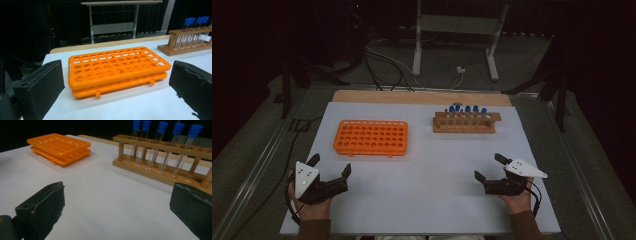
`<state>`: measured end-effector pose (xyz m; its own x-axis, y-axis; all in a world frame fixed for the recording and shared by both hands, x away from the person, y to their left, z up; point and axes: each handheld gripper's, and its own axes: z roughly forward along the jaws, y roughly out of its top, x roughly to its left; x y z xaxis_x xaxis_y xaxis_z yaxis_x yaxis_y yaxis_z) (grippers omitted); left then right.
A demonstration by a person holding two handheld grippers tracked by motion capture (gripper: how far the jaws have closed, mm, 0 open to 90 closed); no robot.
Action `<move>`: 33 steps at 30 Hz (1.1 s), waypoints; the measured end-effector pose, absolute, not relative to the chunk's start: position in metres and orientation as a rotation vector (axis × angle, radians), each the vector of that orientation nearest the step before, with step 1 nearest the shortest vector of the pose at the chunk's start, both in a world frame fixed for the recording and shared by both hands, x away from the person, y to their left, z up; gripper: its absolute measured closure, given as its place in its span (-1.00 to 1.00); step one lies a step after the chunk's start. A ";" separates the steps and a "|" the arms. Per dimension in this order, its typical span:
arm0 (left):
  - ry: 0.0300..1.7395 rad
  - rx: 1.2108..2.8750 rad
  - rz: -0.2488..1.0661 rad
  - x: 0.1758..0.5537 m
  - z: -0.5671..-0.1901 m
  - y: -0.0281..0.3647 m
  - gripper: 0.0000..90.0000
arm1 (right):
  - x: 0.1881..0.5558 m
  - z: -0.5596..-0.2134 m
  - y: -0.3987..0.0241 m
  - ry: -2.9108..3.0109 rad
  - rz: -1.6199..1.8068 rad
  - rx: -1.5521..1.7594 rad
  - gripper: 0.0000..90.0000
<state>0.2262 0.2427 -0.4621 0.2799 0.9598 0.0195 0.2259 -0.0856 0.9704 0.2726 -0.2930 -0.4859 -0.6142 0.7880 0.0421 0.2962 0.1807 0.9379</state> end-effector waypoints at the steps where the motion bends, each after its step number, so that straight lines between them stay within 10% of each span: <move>1: 1.133 1.538 0.913 0.227 -0.463 0.243 -0.99 | 0.273 -0.486 -0.294 2.007 1.431 1.031 -1.00; 33: 1.242 1.439 0.841 0.229 -0.462 0.251 -0.99 | 0.269 -0.475 -0.302 1.880 1.378 1.087 -1.00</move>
